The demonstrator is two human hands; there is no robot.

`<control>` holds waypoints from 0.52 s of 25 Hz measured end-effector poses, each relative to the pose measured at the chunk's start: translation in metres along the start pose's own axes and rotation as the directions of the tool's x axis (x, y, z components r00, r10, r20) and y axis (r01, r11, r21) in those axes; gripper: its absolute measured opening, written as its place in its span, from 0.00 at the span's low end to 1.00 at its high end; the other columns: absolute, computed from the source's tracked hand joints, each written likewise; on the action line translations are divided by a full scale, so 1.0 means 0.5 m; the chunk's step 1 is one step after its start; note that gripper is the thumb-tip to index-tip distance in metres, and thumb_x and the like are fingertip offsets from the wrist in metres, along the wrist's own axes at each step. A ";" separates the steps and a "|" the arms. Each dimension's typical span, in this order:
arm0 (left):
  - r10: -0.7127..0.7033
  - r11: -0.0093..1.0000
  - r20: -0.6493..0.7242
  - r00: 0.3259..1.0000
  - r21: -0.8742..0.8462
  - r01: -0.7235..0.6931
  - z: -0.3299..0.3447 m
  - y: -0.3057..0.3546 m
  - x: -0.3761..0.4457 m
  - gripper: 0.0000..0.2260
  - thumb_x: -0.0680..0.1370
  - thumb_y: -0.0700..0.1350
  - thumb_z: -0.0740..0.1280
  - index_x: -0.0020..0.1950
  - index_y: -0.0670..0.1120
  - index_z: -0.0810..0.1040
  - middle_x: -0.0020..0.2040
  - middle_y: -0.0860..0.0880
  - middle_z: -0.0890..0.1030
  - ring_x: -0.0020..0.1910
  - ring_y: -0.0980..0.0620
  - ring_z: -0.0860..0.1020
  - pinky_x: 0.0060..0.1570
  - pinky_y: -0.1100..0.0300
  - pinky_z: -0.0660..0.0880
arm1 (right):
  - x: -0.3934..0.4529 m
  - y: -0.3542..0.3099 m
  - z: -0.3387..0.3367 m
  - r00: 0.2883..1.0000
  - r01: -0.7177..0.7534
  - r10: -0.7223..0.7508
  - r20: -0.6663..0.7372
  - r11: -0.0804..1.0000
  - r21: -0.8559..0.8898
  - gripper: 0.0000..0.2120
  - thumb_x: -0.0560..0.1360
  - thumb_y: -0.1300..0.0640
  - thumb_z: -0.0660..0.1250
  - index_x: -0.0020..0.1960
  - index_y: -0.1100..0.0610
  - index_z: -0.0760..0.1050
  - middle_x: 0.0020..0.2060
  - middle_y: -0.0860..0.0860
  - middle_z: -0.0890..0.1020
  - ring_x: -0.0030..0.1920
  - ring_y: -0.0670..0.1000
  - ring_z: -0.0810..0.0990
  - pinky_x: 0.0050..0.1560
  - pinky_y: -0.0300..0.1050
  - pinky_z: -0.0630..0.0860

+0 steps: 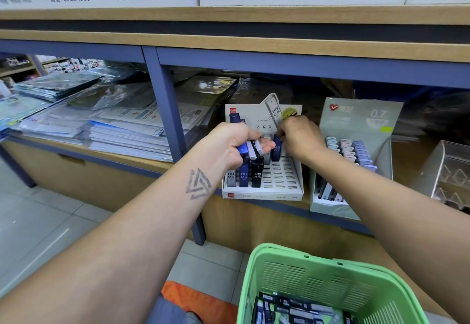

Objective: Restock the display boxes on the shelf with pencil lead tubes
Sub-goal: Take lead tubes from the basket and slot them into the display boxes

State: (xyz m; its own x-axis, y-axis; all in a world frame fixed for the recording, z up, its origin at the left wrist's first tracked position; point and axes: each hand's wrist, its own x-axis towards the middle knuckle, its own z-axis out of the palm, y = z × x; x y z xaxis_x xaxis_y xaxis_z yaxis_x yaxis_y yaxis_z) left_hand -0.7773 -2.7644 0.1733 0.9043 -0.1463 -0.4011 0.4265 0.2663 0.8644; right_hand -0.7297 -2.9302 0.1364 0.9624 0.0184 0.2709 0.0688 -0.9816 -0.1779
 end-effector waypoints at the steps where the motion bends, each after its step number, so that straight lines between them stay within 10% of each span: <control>1: -0.003 1.000 0.005 1.000 0.001 0.003 0.000 0.000 -0.002 0.11 0.82 0.30 0.60 0.63 0.30 0.74 0.44 0.33 0.83 0.32 0.41 0.85 0.30 0.54 0.82 | -0.005 -0.003 -0.002 1.000 0.007 -0.008 -0.016 0.999 -0.052 0.10 0.74 0.64 0.68 0.55 0.58 0.81 0.50 0.59 0.82 0.51 0.64 0.82 0.44 0.47 0.76; 6: -0.038 0.998 0.056 0.998 0.058 0.034 0.004 -0.001 -0.019 0.11 0.81 0.31 0.61 0.63 0.32 0.74 0.44 0.35 0.84 0.36 0.42 0.85 0.36 0.51 0.84 | -0.033 -0.004 -0.037 0.999 -0.008 0.019 -0.039 0.966 0.259 0.12 0.76 0.62 0.68 0.57 0.54 0.83 0.54 0.55 0.85 0.53 0.58 0.83 0.51 0.46 0.79; 10: -0.074 0.989 0.148 0.986 0.136 0.054 0.016 -0.007 -0.039 0.10 0.82 0.31 0.61 0.61 0.35 0.77 0.43 0.37 0.85 0.40 0.44 0.86 0.43 0.51 0.83 | -0.120 -0.009 -0.102 0.958 -0.274 0.045 0.282 0.428 0.861 0.10 0.79 0.64 0.69 0.59 0.61 0.81 0.46 0.59 0.87 0.45 0.55 0.86 0.50 0.51 0.84; 13: -0.122 0.978 0.218 0.968 0.190 0.080 0.031 -0.017 -0.056 0.08 0.81 0.30 0.62 0.55 0.36 0.79 0.44 0.36 0.85 0.42 0.43 0.86 0.47 0.49 0.82 | -0.165 0.007 -0.119 0.947 -0.302 0.002 0.321 0.344 0.889 0.09 0.77 0.65 0.71 0.57 0.61 0.82 0.47 0.59 0.87 0.44 0.54 0.87 0.49 0.50 0.84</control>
State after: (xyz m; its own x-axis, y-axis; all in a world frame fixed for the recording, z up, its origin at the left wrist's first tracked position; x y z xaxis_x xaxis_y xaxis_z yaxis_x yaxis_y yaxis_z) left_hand -0.8066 -2.7775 0.1817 0.8194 -0.3817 -0.4277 0.4862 0.0676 0.8712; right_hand -0.8246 -2.9463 0.1699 0.9960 0.0759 -0.0473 -0.0335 -0.1740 -0.9842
